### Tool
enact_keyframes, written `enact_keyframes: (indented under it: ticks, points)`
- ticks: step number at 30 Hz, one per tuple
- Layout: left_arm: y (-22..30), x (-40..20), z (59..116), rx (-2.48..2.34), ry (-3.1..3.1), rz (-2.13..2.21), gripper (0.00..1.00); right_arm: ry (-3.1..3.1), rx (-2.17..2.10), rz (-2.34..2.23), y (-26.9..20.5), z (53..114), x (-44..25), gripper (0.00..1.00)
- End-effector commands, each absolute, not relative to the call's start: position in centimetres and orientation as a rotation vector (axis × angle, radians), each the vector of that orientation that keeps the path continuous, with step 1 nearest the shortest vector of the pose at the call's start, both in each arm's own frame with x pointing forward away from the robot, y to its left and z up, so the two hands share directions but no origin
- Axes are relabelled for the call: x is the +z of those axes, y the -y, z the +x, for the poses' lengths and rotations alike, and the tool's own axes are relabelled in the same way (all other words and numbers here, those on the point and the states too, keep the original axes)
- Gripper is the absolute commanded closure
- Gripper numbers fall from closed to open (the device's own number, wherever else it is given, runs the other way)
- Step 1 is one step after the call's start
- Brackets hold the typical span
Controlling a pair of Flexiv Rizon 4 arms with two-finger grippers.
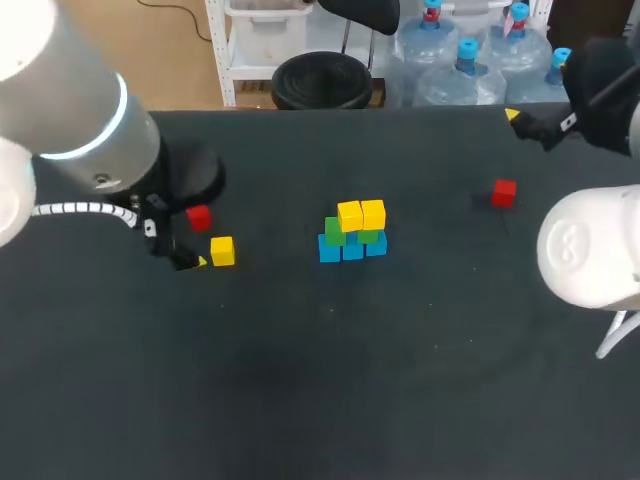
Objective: Place the blue cubes, place green cubes on the blue cubes, place the yellow cubes on the green cubes, then place the red cubes on the yellow cubes, and place purple cube on the red cubes.
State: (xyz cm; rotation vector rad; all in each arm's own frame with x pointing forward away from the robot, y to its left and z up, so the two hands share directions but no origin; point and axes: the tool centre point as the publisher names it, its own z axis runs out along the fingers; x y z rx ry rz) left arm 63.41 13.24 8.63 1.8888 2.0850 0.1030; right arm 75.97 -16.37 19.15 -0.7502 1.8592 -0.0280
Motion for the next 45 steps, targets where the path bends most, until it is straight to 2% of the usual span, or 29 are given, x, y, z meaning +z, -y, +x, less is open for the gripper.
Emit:
enact_keyframes:
  ticks: [1,17,45]
  points:
    - [-12.9,7.7,64.8,0.053,-2.1,1.979,0.0,-1.863,-0.035,-0.747,16.2,76.0,19.2,0.0]
    - [-12.9,3.3,66.7,-0.114,-2.165,1.904,0.0,-1.863,-0.035,-0.747,16.2,76.0,19.2,0.0]
    - [-11.7,1.3,68.5,-0.242,-2.178,2.009,0.0,-1.863,-0.035,-0.747,16.2,76.0,19.2,0.0]
